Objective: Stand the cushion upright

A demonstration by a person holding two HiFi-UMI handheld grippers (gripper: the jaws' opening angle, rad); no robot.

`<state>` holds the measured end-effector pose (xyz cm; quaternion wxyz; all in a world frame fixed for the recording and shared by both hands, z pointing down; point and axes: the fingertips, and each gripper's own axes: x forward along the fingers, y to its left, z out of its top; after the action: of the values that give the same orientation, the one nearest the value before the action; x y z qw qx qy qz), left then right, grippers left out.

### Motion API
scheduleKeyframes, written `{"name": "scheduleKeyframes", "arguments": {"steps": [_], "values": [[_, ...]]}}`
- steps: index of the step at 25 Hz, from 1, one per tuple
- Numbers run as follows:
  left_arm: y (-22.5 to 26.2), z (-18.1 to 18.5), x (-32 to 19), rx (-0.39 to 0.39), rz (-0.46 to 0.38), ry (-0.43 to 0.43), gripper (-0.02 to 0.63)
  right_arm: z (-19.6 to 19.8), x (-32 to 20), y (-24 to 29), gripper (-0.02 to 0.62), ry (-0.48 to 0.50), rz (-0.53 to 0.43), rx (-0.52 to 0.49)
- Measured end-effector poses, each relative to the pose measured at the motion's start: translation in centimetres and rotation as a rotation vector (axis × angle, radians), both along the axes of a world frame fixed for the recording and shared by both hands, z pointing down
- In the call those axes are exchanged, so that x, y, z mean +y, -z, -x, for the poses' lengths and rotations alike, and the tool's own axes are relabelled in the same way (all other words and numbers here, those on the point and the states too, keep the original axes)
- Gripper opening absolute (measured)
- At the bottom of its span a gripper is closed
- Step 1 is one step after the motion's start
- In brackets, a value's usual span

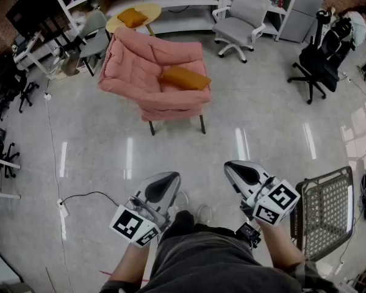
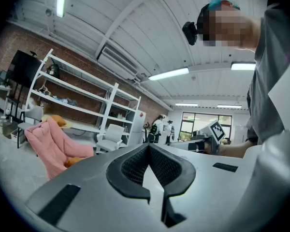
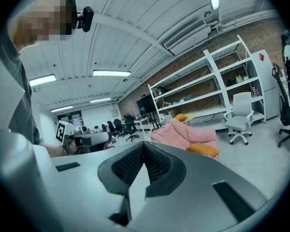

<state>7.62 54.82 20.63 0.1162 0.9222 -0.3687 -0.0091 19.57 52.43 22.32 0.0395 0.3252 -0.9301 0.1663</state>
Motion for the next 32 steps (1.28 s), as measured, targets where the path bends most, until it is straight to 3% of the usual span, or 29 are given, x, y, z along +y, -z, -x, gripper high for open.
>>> {"name": "scheduleKeyframes", "arguments": {"steps": [10,23,32], "values": [[-1.2,3.0,-3.2,0.012,0.016,-0.018,0.009,2.8,-3.0,-0.8,0.015,-0.019,0.018,-0.003],[0.8,11.5,-10.4,0.028,-0.039,-0.045,0.009,10.5,-9.8,1.4,0.015,-0.074,-0.006,-0.010],[0.2,13.1,-15.0,0.033,-0.033,-0.053,0.011,11.4,-14.4,0.8,0.015,-0.100,0.009,-0.012]]}}
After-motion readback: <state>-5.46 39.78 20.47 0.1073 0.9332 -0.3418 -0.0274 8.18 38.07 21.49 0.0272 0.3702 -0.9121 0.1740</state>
